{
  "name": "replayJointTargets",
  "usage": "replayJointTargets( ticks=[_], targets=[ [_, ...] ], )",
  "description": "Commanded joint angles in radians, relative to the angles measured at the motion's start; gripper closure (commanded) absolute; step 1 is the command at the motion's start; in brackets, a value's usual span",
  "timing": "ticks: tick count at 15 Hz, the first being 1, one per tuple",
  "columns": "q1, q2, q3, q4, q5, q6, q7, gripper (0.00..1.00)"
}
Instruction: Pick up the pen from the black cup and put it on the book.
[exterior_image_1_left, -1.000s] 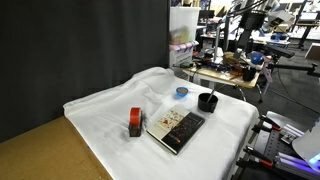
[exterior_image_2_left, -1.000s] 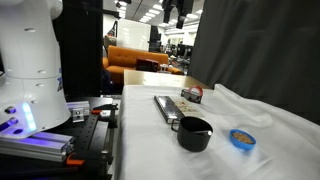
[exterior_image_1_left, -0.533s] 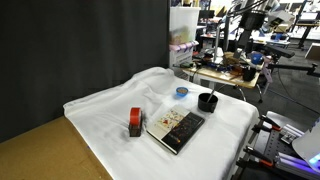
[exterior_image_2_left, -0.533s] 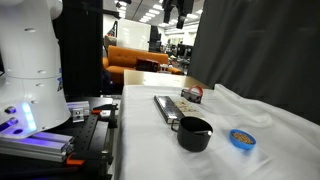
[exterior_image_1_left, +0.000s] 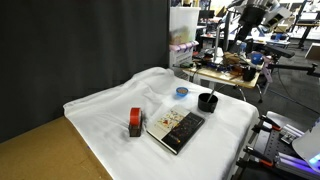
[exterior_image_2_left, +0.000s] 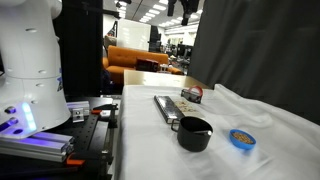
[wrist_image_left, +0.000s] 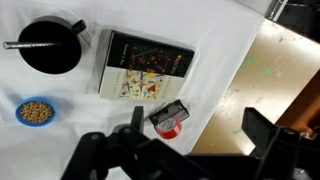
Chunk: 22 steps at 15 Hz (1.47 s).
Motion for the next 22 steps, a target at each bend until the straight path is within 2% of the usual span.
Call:
replayJointTargets(
  ticks=[1,2,22],
  targets=[
    [0.020,0.007,-0.024,0.016,0.057,-0.013,-0.069,0.00],
    [0.000,0.002,-0.003,0.004,0.035,-0.006,-0.034,0.00],
    [0.004,0.002,-0.007,0.005,0.040,-0.006,-0.048,0.00]
  ],
)
